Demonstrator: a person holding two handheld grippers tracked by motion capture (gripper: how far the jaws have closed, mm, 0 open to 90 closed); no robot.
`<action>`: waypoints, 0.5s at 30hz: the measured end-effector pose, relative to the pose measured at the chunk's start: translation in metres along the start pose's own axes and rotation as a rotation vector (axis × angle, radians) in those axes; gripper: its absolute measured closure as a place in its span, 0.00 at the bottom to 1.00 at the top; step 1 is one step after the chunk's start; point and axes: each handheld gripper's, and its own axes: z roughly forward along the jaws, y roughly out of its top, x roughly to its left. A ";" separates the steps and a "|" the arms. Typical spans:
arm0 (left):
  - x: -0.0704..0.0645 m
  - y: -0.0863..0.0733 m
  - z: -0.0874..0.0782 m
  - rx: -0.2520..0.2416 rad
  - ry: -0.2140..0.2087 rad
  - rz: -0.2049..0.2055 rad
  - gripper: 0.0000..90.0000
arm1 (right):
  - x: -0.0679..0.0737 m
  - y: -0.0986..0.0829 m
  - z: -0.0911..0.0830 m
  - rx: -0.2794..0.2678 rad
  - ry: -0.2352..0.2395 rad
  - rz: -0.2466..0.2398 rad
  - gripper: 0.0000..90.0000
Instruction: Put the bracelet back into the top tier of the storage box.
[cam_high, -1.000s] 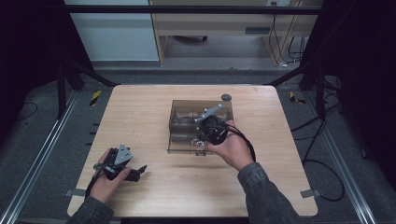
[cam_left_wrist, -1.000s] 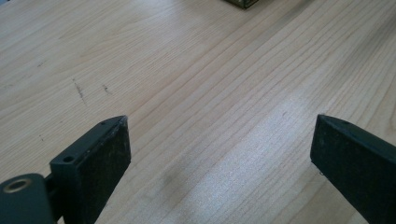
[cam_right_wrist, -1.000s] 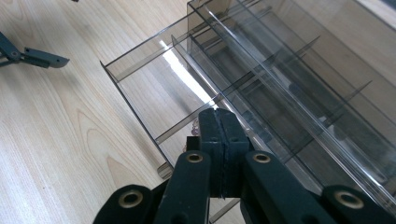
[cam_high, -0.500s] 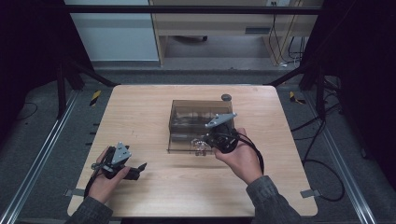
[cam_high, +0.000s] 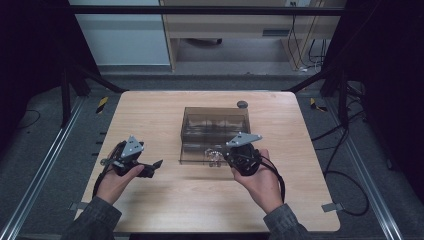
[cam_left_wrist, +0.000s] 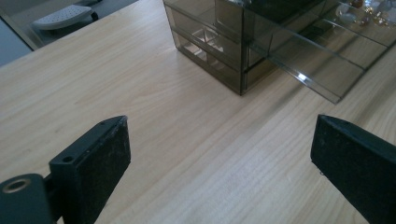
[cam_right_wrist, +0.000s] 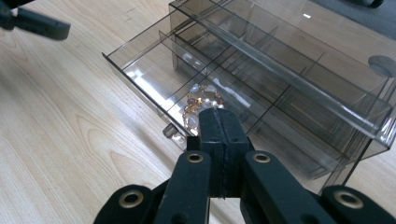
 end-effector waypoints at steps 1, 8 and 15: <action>0.001 0.004 0.001 0.002 0.006 0.007 0.05 | 0.000 -0.002 0.000 -0.004 -0.010 0.000 1.00; 0.004 0.033 0.004 -0.006 0.021 0.011 0.06 | 0.009 -0.021 0.004 -0.026 -0.012 0.041 1.00; 0.005 0.061 0.005 -0.049 0.029 -0.021 0.09 | 0.015 -0.039 0.004 -0.052 -0.030 0.065 1.00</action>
